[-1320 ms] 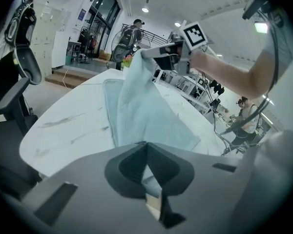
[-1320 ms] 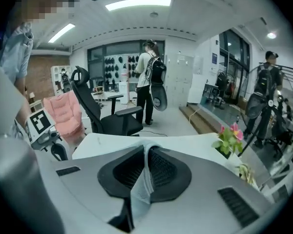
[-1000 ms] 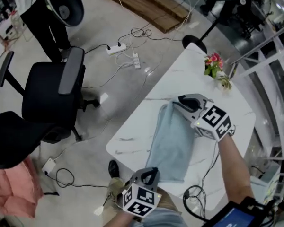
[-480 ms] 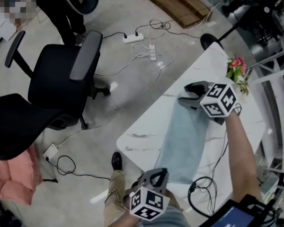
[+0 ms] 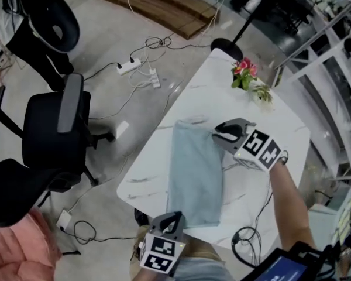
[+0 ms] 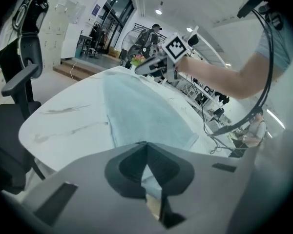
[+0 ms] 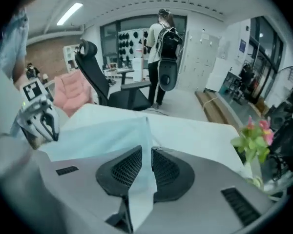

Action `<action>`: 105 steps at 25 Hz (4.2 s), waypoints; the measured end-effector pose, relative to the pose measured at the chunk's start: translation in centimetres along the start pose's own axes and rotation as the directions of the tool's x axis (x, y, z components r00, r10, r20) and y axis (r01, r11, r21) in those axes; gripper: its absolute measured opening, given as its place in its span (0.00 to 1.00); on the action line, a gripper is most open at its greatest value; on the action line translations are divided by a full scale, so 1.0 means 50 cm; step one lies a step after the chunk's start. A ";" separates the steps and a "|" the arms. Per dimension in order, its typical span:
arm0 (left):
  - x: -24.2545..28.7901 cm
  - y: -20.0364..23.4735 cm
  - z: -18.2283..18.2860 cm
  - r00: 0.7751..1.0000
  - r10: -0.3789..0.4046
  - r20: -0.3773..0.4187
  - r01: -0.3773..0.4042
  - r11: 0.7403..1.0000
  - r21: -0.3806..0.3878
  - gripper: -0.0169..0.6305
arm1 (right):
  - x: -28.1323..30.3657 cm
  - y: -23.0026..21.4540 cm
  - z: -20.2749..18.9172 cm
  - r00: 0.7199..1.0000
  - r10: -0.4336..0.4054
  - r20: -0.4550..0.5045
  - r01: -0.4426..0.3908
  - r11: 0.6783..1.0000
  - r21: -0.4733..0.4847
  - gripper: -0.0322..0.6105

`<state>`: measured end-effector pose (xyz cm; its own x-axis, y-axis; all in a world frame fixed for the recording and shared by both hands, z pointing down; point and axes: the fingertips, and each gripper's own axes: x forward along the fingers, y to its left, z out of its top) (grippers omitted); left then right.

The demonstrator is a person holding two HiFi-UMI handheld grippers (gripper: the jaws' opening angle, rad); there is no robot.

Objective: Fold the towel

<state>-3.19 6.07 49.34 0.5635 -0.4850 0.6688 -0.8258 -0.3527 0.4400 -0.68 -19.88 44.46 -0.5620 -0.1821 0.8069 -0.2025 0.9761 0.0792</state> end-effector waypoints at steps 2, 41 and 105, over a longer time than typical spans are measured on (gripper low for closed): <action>0.000 0.000 0.000 1.000 -0.003 -0.013 0.003 1.000 0.013 0.04 | 0.000 -0.027 -0.078 0.997 -0.078 -0.016 0.078 0.997 0.025 0.17; -0.005 -0.005 0.004 0.994 -0.069 -0.090 0.068 0.998 -0.012 0.04 | 0.008 -0.031 -0.087 0.815 0.545 0.197 -0.572 0.809 0.131 0.12; -0.041 -0.012 0.142 0.943 -0.223 -0.248 0.279 0.935 0.218 0.04 | -0.190 0.060 -0.186 0.990 -0.037 0.136 -0.030 0.885 0.464 0.43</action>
<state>-3.71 1.59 43.47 0.7101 -0.1800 0.6807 -0.6101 -0.6399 0.4673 11.48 -14.11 42.49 -0.6575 -0.2328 0.7166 -0.5345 0.8144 -0.2260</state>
